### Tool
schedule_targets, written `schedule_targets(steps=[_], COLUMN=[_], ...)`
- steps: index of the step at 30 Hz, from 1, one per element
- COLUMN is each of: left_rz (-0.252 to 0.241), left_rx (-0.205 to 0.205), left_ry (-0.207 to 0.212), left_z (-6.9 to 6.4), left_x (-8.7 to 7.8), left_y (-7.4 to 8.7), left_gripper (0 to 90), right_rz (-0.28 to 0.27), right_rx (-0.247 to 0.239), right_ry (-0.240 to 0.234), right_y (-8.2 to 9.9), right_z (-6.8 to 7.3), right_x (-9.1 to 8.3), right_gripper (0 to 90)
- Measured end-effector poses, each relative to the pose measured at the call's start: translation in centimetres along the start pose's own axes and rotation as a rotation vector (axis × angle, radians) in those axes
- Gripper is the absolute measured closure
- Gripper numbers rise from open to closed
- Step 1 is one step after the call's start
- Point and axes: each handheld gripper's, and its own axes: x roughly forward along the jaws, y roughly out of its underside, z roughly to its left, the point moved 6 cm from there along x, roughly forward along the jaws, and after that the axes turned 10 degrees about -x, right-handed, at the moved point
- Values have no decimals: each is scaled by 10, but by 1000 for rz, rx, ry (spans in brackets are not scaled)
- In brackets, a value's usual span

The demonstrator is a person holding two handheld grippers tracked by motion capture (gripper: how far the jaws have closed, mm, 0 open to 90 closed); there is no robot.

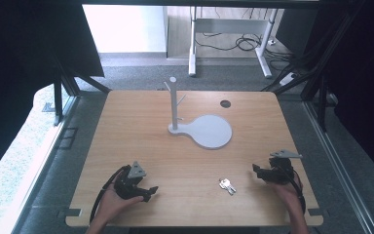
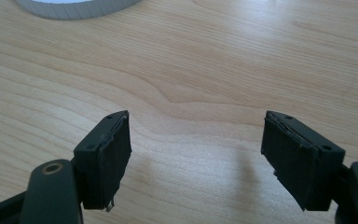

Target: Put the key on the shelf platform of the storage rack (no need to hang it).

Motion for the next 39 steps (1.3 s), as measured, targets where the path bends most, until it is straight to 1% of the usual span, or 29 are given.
schedule_targets(steps=[3, 4, 5, 6, 7, 9, 10, 12, 13, 16, 20, 21, 22, 23, 24, 27, 29, 31, 32, 35, 38, 39], left_rz=[-1, -1, -1, -4, -6, -4, -1, -2, -7, -34, -44, -51, -51, -51, -55, -63, -64, -65, -66, -64, -64, -61], left_rx=[-4, -21, -21, -19, -17, -18, -22, -30, -26, -23, -23, -23, -12, -12, 0, 8, 4, 7, 3, -6, -13, -8], left_ry=[13, 18, 18, 22, 33, 27, 23, 20, 12, 13, 0, -10, -12, -12, -19, -24, -31, -33, -36, -41, -39, -39], left_z=[0, -2, -2, -3, -4, -3, -2, -2, -1, -5, -7, -10, -11, -11, -15, -18, -19, -19, -18, -16, -15, -15], left_x=[2, 2, 2, 1, 1, 0, 0, -1, -3, -9, -14, -17, -19, -19, -22, -26, -28, -28, -30, -29, -27, -27], left_y=[0, 1, 1, 1, 1, 2, 3, 4, 4, 3, 3, 3, 2, 2, 1, 1, 2, 2, 3, 4, 5, 5], left_gripper=[216, 216, 216, 216, 215, 214, 214, 214, 215, 219, 222, 222, 223, 222, 222, 221, 221, 221, 221, 222, 222, 222], right_rz=[-3, -7, -7, -3, 9, 10, 15, 18, 19, 38, 49, 55, 61, 61, 82, 100, 97, 96, 102, 105, 117, 123], right_rx=[-16, -18, -18, -19, -34, -35, -46, -49, -48, -66, -72, -80, -85, -85, -106, -120, -114, -109, -117, -134, -141, -142], right_ry=[-20, -38, -38, -52, -63, -69, -75, -78, -90, -108, -120, -134, -142, -142, -154, -165, -178, -187, -196, -207, -211, -215], right_y=[-3, -4, -4, -5, -8, -10, -14, -18, -20, -23, -28, -32, -34, -34, -38, -45, -50, -53, -57, -61, -63, -63], right_z=[6, 10, 10, 12, 12, 11, 11, 11, 13, 17, 16, 16, 16, 16, 16, 17, 18, 19, 22, 25, 24, 23], right_x=[0, 0, 0, -1, -3, -5, -8, -9, -9, -12, -17, -21, -22, -22, -24, -29, -32, -33, -36, -37, -36, -36], right_gripper=[251, 252, 252, 254, 267, 270, 278, 283, 293, 310, 330, 338, 343, 343, 351, 360, 370, 373, 377, 377, 384, 391])
